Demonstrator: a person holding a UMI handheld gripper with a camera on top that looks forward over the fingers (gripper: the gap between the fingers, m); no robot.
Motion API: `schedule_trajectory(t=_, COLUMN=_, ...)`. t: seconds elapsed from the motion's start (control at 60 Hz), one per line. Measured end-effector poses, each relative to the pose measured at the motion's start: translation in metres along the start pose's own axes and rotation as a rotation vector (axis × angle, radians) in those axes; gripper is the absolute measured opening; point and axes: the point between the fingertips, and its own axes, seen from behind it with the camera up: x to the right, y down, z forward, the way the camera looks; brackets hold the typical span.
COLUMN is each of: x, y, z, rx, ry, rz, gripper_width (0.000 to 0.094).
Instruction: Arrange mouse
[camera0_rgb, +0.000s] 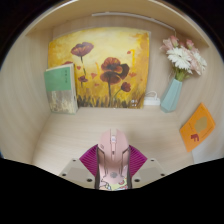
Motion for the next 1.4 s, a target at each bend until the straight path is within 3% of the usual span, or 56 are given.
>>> schedule_trajectory(t=0.217, x=0.000, y=0.083, z=0.036, rx=-0.143, ry=-0.047, rz=-0.029, gripper_width=0.0364)
schedule_trajectory(t=0.417, x=-0.004, y=0.100, z=0.047, rx=-0.166, ry=-0.062, rz=-0.021, gripper_width=0.0387)
schedule_trajectory(t=0.6, x=-0.003, y=0.102, z=0.049, rx=-0.184, ry=-0.051, rz=-0.002, gripper_width=0.0516)
schedule_trajectory(t=0.7, x=-0.007, y=0.100, z=0.042, rx=-0.213, ry=-0.060, rz=-0.030, gripper_width=0.0671)
schedule_trajectory(t=0.817, x=-0.013, y=0.073, z=0.020, rx=-0.175, ry=-0.088, rz=-0.033, gripper_width=0.0714)
schedule_trajectory(t=1.117, x=-0.031, y=-0.018, z=-0.073, rx=-0.006, ry=-0.063, rz=-0.012, gripper_width=0.0713)
schedule_trajectory(t=1.4, x=-0.059, y=-0.040, z=-0.132, rx=0.068, ry=-0.029, rz=-0.026, gripper_width=0.0715)
